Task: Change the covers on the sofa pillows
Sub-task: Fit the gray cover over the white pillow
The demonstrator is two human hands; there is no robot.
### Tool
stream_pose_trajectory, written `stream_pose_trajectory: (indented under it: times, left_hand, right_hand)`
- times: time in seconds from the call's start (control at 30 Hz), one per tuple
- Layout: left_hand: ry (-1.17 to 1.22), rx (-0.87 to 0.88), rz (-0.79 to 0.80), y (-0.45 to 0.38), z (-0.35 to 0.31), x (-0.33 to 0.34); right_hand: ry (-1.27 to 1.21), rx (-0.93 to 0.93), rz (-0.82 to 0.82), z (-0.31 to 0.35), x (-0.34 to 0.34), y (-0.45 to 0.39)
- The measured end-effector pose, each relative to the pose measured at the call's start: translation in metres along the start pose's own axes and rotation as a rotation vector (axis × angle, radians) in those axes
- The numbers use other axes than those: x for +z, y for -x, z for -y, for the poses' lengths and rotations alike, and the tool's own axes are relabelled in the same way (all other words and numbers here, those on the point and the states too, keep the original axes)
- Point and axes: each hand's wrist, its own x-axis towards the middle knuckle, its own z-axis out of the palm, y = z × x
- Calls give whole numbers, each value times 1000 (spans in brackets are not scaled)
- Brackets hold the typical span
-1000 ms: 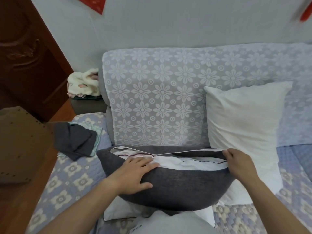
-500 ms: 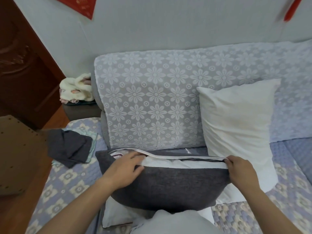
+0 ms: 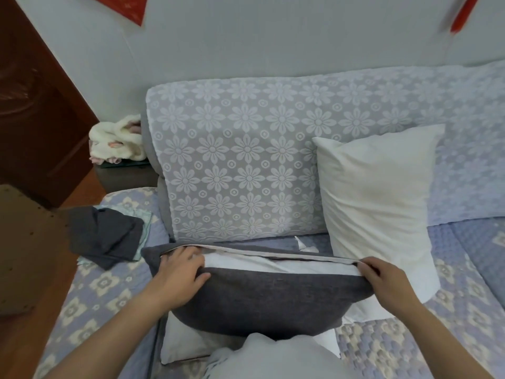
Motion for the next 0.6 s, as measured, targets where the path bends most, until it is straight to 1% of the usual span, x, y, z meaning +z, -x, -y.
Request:
stream_pose_trajectory:
  times: [0.03, 0.1, 0.17, 0.23, 0.27, 0.33, 0.43, 0.5, 0.53, 0.6]
  left_hand:
    - [5, -2, 0, 2, -3, -1]
    - [39, 49, -25, 7, -12, -8]
    - [137, 68, -46, 15, -20, -18]
    - [172, 12, -52, 21, -19, -21]
    - [180, -31, -64, 25, -17, -21]
    - [204, -65, -141, 32, -12, -17]
    - [206, -22, -379, 52, -22, -5]
    - [173, -41, -475, 68, -32, 3]
    - [138, -102, -498, 76, -39, 5]
    - [-8, -293, -492, 83, -51, 11]
  right_hand:
    - [-29, 5, 33, -5, -3, 6]
    - [-96, 14, 90, -11, -9, 17]
    - [-137, 4, 168, -17, -18, 23]
    - [-126, -28, 240, -23, -24, 28]
    - [-121, -48, 251, -26, -26, 30]
    - [-100, -102, 201, -35, -29, 29]
    - [25, -220, 100, -49, -30, 20]
    - [75, -317, 81, -50, -32, 15]
    - [83, -365, 67, -50, -35, 13]
    - [59, -442, 33, -47, -43, 12]
